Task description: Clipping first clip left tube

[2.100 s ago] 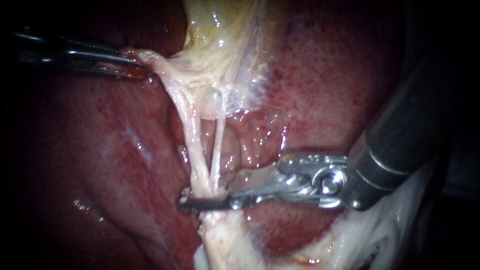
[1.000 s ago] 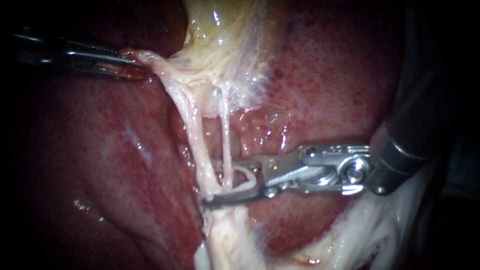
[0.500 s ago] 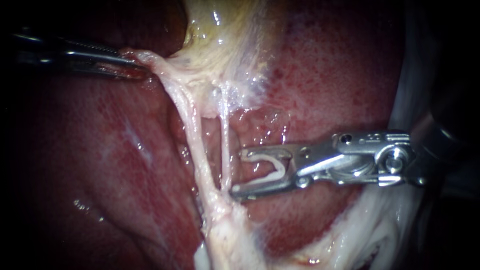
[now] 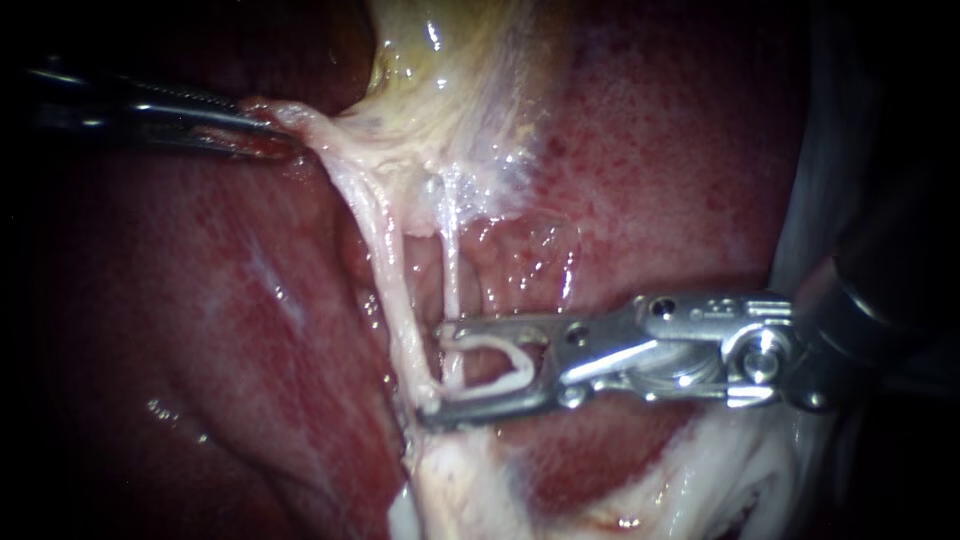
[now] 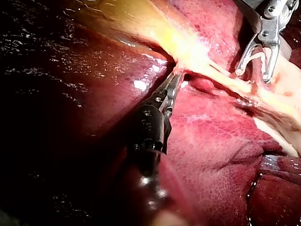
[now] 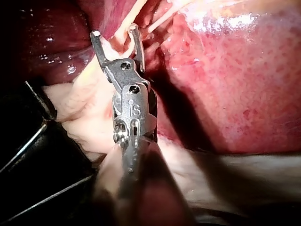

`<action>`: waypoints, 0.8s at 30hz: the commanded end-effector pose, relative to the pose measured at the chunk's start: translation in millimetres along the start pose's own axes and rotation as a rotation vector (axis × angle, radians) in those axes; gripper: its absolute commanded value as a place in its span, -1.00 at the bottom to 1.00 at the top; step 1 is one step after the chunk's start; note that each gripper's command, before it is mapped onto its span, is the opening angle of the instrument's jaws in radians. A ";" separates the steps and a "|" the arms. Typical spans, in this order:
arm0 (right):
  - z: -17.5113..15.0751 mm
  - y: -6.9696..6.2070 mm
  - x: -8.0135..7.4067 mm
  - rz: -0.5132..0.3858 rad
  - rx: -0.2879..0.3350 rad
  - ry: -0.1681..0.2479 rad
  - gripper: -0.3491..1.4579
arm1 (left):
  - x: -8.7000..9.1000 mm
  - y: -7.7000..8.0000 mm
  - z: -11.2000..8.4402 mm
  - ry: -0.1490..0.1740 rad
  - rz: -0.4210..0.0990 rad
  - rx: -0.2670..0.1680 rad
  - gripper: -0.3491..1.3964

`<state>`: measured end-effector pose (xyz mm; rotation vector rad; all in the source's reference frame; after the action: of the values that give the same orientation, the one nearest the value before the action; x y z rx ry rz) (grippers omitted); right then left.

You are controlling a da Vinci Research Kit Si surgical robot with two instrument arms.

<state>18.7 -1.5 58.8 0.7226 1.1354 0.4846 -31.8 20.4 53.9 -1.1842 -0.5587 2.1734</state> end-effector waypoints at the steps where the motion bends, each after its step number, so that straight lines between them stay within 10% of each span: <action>1: 0.3 0.1 -0.4 0.007 0.004 -0.004 -0.07 | 0.0 0.0 0.0 -0.001 0.000 0.000 -1.00; 24: 2.0 3.1 -4.1 0.039 0.036 -0.027 -0.07 | -0.2 0.0 0.1 -0.003 0.001 0.001 -1.00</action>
<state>19.0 -2.8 64.3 0.7839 1.1083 0.4851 -31.8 20.3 54.1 -1.1804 -0.5581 2.1768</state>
